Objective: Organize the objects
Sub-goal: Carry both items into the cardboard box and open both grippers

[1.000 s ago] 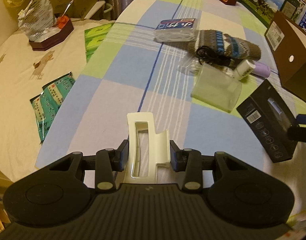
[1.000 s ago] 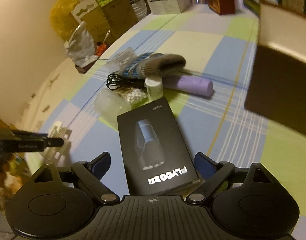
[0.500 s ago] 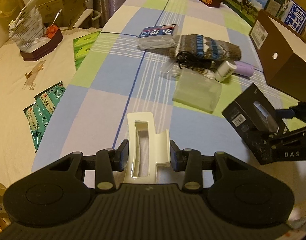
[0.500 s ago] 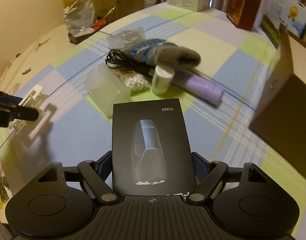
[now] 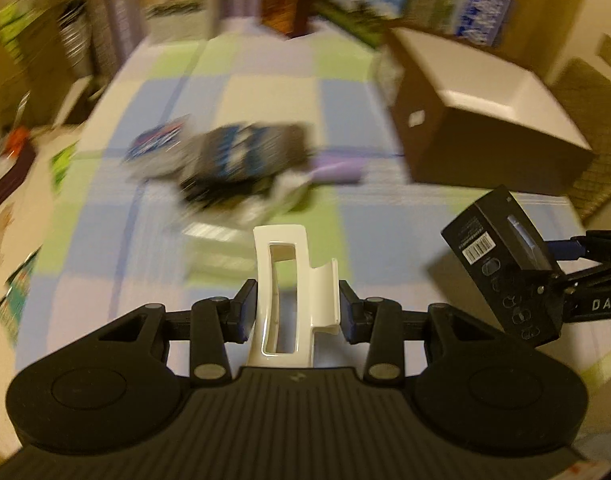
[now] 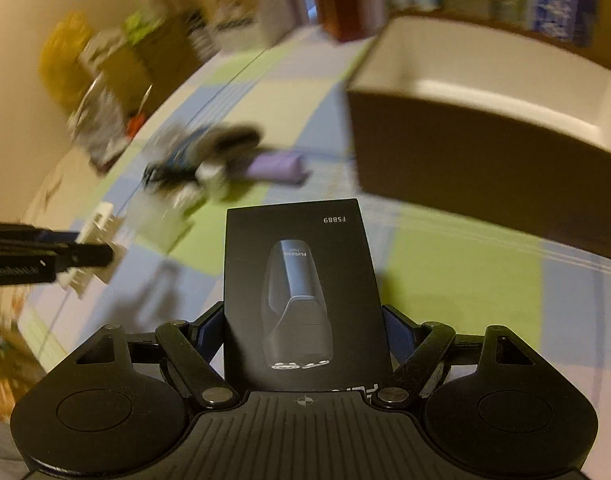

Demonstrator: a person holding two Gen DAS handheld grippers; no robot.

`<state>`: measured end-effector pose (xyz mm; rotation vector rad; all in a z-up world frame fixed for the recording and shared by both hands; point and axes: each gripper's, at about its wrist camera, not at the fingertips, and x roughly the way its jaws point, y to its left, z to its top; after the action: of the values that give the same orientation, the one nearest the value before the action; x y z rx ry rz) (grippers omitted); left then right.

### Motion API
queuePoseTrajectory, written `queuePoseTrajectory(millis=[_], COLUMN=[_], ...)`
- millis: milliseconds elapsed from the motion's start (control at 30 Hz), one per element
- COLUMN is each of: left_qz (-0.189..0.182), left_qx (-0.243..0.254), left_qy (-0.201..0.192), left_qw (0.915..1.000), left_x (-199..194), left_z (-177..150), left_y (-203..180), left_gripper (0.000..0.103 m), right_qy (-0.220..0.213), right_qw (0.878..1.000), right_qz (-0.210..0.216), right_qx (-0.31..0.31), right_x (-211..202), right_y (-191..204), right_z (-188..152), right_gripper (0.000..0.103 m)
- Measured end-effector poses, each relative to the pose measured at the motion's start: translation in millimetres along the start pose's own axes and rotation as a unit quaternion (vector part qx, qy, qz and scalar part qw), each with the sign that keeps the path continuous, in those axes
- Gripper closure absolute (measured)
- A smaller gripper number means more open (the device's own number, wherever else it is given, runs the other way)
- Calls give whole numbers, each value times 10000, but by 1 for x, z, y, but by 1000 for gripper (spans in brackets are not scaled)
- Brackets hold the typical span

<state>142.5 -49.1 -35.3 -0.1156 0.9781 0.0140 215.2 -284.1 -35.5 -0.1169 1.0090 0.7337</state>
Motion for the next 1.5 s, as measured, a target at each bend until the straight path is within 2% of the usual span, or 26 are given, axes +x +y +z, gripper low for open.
queuePoseTrajectory(millis=[200,333,567,700,867,1000,1200,1400,1500], left_qz=[-390,-492,-489,-351,-234,-136,-26,57,93], left_qx=[608,921,1088,1199,1279,1275,1248,1308,1319], left_qy=[-303,-539,-852,-1020,-1006,-735,-293,-97,-27], left_qw=[9969,9931,9892,9869,9864,9890,9917,9913,9912], left_x=[14,21,39,51,76,109,153,179,188], left_z=[45,75,133,165,196,206,208,205,204], left_y=[-60,-95,-135,-154,-173,-183,-188,-190,-191], left_gripper=[67,67,68,68,68,68,68,68,68], right_qy=[-668,-1058,-1521,-1608,-1324,-803,-211,-87,-85], right_qw=[9956,9900,9816,9792,9803,9811,9738,9645,9641], right_qz=[-485,-719,-971,-1060,-1278,-1624,-2237,-2640,-2655], right_qx=[443,586,622,631,722,683,347,57,50], right_x=[-52,-79,-101,-96,-65,-29,14,39,40], right_y=[-52,-83,-128,-153,-186,-206,-219,-224,-227], right_z=[16,33,73,101,130,140,137,132,129], right_gripper=[26,26,26,26,26,26,26,26,25])
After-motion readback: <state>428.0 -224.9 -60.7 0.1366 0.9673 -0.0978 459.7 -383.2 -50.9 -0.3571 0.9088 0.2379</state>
